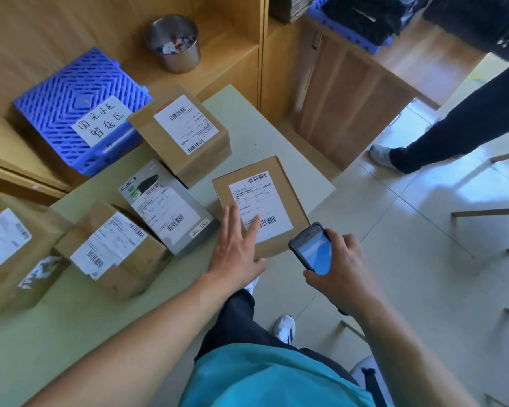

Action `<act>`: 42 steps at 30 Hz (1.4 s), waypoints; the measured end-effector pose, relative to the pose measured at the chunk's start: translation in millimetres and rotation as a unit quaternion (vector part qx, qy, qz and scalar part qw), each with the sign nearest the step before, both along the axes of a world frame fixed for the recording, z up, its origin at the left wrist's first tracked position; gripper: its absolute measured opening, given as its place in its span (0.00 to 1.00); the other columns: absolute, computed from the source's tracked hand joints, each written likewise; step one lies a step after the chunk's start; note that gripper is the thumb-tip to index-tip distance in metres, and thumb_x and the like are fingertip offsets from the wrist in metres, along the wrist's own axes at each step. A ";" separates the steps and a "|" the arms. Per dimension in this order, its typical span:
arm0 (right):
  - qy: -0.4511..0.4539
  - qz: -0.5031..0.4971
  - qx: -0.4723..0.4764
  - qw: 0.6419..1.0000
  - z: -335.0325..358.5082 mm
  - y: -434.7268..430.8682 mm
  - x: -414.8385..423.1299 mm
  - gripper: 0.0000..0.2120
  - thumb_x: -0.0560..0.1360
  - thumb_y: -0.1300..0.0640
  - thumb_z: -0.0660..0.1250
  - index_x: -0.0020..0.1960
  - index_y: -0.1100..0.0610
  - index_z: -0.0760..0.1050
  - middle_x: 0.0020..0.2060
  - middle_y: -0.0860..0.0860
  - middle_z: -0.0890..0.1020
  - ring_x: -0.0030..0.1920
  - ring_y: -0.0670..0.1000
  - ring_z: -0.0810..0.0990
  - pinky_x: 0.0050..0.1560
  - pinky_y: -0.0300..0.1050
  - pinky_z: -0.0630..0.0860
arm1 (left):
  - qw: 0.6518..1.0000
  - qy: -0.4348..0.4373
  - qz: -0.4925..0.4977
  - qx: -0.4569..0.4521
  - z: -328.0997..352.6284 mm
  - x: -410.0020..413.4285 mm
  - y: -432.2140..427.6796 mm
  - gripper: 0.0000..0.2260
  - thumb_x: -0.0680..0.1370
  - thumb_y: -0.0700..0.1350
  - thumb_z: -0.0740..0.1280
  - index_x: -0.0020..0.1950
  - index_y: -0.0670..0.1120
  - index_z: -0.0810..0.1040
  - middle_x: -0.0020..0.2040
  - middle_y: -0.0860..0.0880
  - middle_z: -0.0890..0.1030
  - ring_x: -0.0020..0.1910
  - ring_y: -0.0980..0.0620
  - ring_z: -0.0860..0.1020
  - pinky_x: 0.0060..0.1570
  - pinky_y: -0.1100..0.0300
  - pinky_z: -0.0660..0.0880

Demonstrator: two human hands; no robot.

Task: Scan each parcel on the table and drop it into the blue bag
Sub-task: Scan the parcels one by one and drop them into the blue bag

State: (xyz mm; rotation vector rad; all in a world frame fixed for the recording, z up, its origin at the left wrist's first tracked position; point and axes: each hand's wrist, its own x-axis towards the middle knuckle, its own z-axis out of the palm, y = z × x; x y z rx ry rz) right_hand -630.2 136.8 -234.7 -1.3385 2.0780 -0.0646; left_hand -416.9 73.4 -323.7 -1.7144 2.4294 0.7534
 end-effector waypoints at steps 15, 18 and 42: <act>0.062 0.083 0.026 0.994 10.1 37.1 -15.6 0.38 0.65 0.41 0.72 0.70 0.48 0.62 0.52 0.49 0.66 0.48 0.53 0.73 0.47 0.49 0.77 | 0.976 0.111 0.189 -0.015 -26.1 -15.1 49.1 0.48 0.76 0.53 0.74 0.84 0.58 0.42 0.82 0.44 0.59 0.67 0.39 0.75 0.47 0.46 0.80; 0.067 0.091 0.017 0.993 12.1 40.0 -18.5 0.38 0.65 0.41 0.72 0.71 0.47 0.61 0.53 0.48 0.66 0.47 0.53 0.73 0.45 0.47 0.76 | 0.978 0.102 0.176 -0.034 -26.0 -11.9 49.5 0.46 0.77 0.51 0.74 0.84 0.57 0.45 0.80 0.45 0.65 0.65 0.40 0.77 0.44 0.46 0.80; 0.019 0.070 -0.037 0.997 9.9 56.7 -24.7 0.44 0.66 0.40 0.73 0.75 0.45 0.55 0.57 0.48 0.66 0.51 0.52 0.72 0.48 0.48 0.78 | 0.978 -0.096 0.181 0.034 15.8 -28.6 72.1 0.61 0.65 0.82 0.59 0.83 0.48 0.38 0.80 0.36 0.30 0.79 0.35 0.29 0.73 0.28 0.52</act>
